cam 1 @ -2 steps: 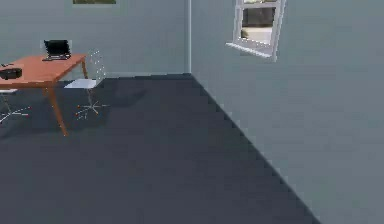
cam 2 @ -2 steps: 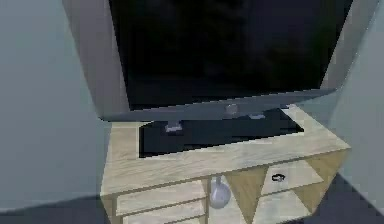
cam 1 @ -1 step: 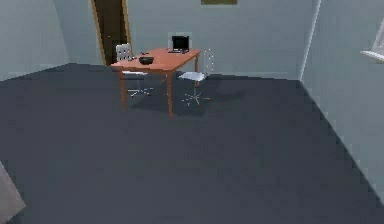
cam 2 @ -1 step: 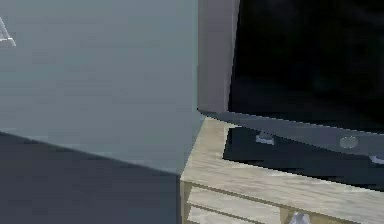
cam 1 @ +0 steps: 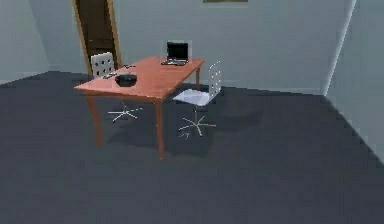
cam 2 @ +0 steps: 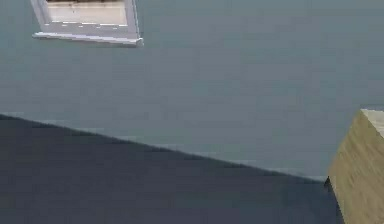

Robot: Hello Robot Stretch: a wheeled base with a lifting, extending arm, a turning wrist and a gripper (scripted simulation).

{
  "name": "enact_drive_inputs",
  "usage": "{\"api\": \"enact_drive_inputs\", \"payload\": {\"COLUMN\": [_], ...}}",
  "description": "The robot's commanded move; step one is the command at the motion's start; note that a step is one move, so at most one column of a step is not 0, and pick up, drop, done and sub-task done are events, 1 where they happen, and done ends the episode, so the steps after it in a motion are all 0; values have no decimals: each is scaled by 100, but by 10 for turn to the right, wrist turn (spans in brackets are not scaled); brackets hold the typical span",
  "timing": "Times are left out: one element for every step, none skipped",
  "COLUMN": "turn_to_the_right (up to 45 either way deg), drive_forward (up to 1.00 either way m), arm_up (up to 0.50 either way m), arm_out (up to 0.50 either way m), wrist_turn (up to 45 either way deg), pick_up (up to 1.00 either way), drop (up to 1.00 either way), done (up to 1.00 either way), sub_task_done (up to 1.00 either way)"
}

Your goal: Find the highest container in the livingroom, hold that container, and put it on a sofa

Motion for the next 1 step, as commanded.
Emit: {"api": "enact_drive_inputs", "payload": {"turn_to_the_right": [-30], "drive_forward": [0], "arm_up": [0], "arm_out": [0], "wrist_turn": [0], "pick_up": [0], "drop": [0], "done": [0], "sub_task_done": [0]}}
